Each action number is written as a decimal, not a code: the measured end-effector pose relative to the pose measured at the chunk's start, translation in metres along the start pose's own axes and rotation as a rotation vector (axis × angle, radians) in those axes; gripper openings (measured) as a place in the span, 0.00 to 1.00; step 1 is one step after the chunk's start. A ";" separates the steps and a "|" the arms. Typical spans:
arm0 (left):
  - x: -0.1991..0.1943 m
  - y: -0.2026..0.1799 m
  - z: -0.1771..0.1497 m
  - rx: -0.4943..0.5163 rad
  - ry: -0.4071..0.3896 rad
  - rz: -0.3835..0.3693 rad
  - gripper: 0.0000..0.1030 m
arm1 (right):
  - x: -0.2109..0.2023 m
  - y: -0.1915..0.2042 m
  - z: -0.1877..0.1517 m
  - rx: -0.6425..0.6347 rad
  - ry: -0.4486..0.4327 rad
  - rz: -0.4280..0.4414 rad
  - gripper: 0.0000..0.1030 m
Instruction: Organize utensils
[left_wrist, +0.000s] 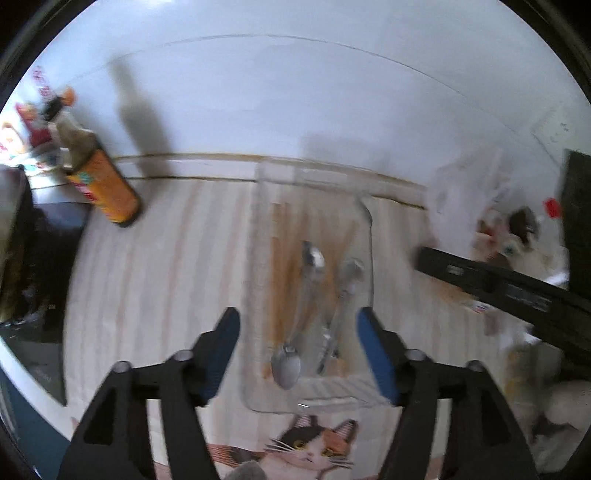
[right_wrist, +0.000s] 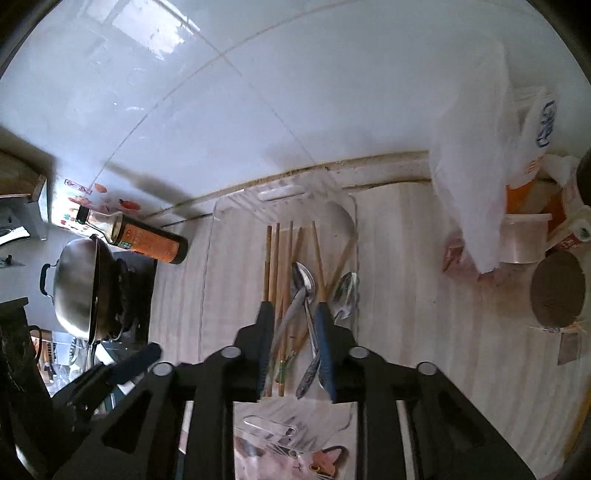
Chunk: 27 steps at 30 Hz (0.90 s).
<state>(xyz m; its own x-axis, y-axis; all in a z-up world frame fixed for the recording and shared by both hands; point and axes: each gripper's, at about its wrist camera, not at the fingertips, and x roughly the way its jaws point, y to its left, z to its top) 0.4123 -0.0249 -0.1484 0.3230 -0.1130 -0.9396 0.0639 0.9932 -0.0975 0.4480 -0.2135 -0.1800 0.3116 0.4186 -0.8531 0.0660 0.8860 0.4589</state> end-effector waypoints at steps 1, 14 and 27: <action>-0.001 0.001 -0.001 0.000 -0.022 0.058 0.76 | -0.005 -0.003 -0.004 -0.004 -0.009 -0.010 0.35; 0.007 0.008 -0.042 0.005 -0.124 0.214 1.00 | -0.012 0.001 -0.077 -0.167 -0.138 -0.433 1.00; -0.060 0.023 -0.082 0.027 -0.220 0.165 1.00 | -0.075 0.032 -0.134 -0.134 -0.285 -0.479 1.00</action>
<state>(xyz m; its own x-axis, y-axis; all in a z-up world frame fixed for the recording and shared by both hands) 0.3167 0.0074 -0.1218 0.5286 0.0433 -0.8478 0.0177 0.9979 0.0621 0.2998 -0.1903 -0.1346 0.5208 -0.0895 -0.8490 0.1479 0.9889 -0.0135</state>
